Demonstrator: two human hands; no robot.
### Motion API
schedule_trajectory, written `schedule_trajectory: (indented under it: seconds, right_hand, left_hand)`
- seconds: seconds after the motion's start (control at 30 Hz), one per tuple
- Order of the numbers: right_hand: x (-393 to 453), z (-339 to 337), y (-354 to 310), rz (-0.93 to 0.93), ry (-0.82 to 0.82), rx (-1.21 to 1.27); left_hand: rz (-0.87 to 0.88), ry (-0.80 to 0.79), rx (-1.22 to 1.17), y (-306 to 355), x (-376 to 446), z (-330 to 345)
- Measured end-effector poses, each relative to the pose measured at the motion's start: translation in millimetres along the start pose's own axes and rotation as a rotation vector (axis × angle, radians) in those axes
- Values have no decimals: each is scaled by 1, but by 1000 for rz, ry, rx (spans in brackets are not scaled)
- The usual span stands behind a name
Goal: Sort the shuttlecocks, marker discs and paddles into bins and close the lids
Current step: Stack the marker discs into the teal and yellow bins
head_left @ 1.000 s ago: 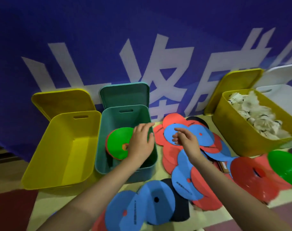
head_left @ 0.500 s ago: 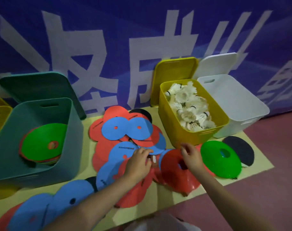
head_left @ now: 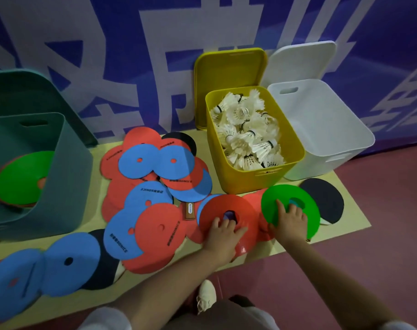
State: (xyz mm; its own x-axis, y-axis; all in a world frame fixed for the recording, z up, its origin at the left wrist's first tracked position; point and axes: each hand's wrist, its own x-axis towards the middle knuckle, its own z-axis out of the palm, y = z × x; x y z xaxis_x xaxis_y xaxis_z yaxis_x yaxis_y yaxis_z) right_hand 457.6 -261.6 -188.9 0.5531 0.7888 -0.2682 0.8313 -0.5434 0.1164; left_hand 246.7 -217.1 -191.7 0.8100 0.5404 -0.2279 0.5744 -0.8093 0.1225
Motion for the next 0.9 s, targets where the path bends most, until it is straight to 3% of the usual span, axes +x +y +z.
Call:
schedule_trajectory:
  seconds: [0.2,0.43,0.6,0.73,0.9]
  right_hand:
    - [6,-2,7,-46,11,-28]
    - [-14,-13,0,-110,133,178]
    - [-34,-45,-15,-228,93,221]
    - [-50,-80,-31,-440,158,336]
    - [-43,-102,-64,-466,334,437]
  left_hand:
    - [-51,143,-139,-8,-5,-9]
    - [-192,224,-401,-19,-27,-33]
    - [-208,450,-861,-42,-48,-42]
    - [-377,592,-1079,-69,-58,-49]
    - [-589,738,-1012,-123,-67,-58]
